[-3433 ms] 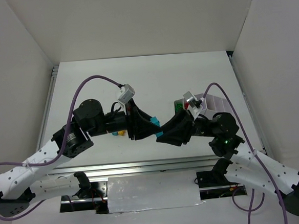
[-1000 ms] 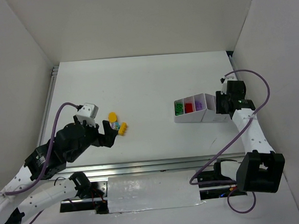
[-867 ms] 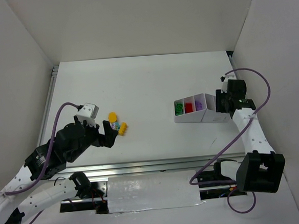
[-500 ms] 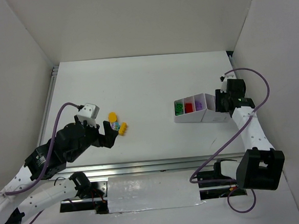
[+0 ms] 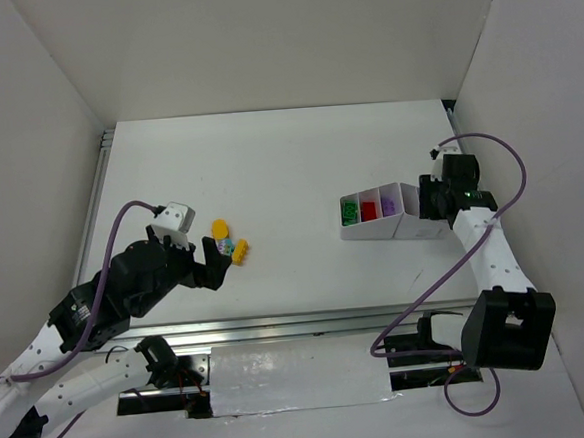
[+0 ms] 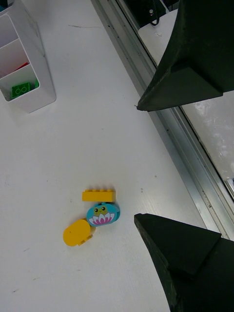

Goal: Sort the legos into containers by color

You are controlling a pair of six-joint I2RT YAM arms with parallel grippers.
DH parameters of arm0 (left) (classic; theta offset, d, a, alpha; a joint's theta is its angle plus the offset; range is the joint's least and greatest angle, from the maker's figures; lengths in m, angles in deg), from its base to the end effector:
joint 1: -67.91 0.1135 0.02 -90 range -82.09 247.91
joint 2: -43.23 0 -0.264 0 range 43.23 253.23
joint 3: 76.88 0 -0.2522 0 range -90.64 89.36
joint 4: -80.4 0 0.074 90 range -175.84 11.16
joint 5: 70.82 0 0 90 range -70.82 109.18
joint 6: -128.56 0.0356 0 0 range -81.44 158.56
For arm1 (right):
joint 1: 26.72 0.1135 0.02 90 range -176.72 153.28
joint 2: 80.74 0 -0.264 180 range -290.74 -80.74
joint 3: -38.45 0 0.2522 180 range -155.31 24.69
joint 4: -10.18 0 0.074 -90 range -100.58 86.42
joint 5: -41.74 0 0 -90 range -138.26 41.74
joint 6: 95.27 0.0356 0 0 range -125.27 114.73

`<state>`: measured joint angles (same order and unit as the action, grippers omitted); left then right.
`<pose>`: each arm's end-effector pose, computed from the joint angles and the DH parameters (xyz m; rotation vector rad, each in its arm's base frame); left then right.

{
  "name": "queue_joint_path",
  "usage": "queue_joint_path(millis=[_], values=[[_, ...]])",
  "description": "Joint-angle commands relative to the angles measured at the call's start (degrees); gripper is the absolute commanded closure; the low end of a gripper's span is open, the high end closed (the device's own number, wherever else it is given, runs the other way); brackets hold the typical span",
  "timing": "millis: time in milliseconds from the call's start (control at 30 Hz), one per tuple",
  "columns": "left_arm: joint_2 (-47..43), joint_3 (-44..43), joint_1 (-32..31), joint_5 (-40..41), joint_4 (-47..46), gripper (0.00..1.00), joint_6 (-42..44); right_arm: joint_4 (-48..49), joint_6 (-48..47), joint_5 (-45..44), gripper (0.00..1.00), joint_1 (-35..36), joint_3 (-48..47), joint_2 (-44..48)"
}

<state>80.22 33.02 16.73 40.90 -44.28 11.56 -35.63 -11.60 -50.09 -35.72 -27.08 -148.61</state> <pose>0.0852 -0.0849 0.3696 0.1628 1.9607 -0.5361 0.2424 -0.0396 0.2661 0.0711 2.4159 -0.1615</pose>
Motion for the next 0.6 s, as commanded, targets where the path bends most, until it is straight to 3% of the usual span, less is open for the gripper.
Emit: queue_joint_path(millis=[0, 267, 400, 467, 500, 567], values=[[-0.17, 0.26, 0.20, -0.27, -2.63, 0.01, 1.08, 2.43, 0.18, 0.68, 0.51, -0.23, -2.46, -0.59], [0.10, 0.26, 0.20, 1.66, -2.27, 0.01, 0.29, 1.73, 0.35, 1.30, 0.49, -0.32, -4.13, -0.24], [0.97, -0.35, 0.29, 6.49, -0.44, 0.01, -2.34, -2.55, 1.23, 3.65, 0.46, -0.15, -9.65, 0.81], [1.68, -0.70, 0.81, 10.43, 1.14, 0.01, -4.72, -4.76, 2.28, 8.66, 0.06, 0.90, -14.47, 3.17], [1.94, -0.88, 1.08, 11.50, 1.76, 0.01, -5.51, -6.34, 2.81, 9.99, 0.00, 2.04, -15.89, 4.32], [2.99, -1.32, 2.13, 13.87, 2.73, 0.00, -8.23, -6.53, 5.08, 8.34, 0.00, 8.68, -18.18, 7.22]])
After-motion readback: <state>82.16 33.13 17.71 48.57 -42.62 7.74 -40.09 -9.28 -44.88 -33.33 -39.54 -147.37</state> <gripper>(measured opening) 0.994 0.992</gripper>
